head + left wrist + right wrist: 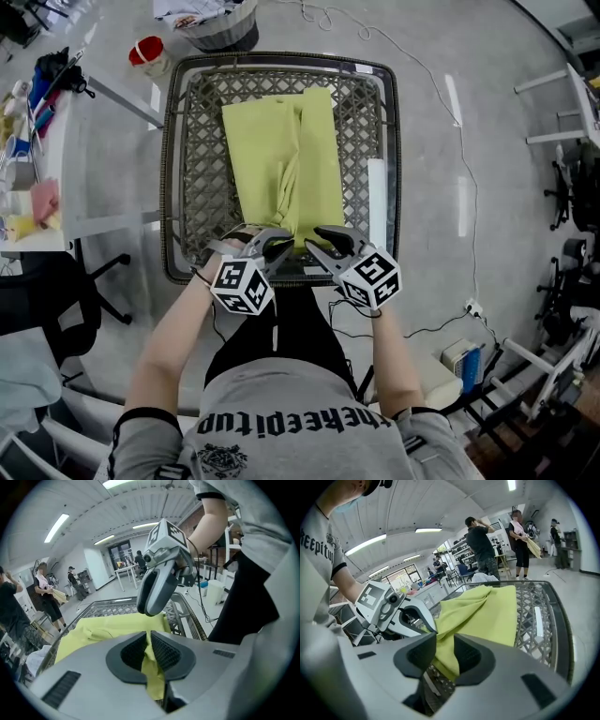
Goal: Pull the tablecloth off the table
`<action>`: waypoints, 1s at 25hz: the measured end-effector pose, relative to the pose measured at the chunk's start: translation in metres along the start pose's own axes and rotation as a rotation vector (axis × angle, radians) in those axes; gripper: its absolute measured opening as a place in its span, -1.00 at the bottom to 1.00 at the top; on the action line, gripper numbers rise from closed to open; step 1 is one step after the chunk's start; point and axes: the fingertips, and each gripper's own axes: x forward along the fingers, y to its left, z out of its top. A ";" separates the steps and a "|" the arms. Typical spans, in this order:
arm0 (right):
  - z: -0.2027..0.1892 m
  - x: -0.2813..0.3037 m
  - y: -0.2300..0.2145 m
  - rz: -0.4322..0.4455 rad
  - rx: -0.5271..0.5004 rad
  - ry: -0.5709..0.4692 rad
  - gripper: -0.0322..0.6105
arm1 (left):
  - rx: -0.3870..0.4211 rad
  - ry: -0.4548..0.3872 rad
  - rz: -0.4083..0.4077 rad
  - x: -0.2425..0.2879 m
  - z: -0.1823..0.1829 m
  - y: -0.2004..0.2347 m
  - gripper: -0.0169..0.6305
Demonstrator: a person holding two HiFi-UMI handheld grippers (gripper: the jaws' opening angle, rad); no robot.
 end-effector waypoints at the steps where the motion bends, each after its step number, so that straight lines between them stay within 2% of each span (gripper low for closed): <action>1: 0.001 -0.001 -0.001 -0.001 0.002 -0.003 -0.51 | -0.002 -0.005 0.001 0.000 0.001 0.000 -0.87; 3: 0.003 -0.002 -0.001 -0.003 0.004 -0.012 -0.51 | -0.024 -0.024 -0.005 0.000 0.005 -0.002 -0.79; 5: 0.006 -0.004 -0.002 -0.007 0.005 -0.022 -0.51 | -0.059 -0.048 -0.029 -0.003 0.011 -0.007 -0.57; 9: 0.012 -0.008 -0.004 -0.016 0.001 -0.038 -0.51 | -0.114 -0.098 -0.017 -0.011 0.023 -0.009 -0.52; 11: 0.014 -0.010 -0.003 -0.017 -0.001 -0.044 -0.51 | -0.186 -0.130 0.026 -0.017 0.026 -0.001 -0.54; 14: 0.017 -0.012 0.000 -0.019 -0.003 -0.057 -0.55 | -0.335 -0.187 0.110 -0.029 0.027 0.017 -0.73; 17: 0.023 -0.014 0.004 -0.027 -0.010 -0.081 -0.66 | -0.469 -0.228 0.167 -0.042 0.024 0.033 -0.82; 21: 0.036 -0.017 0.012 -0.034 -0.024 -0.125 -0.84 | -0.570 -0.282 0.217 -0.059 0.026 0.049 -0.86; 25: 0.050 -0.023 0.023 -0.035 -0.029 -0.183 -0.87 | -0.646 -0.316 0.248 -0.073 0.027 0.055 -0.90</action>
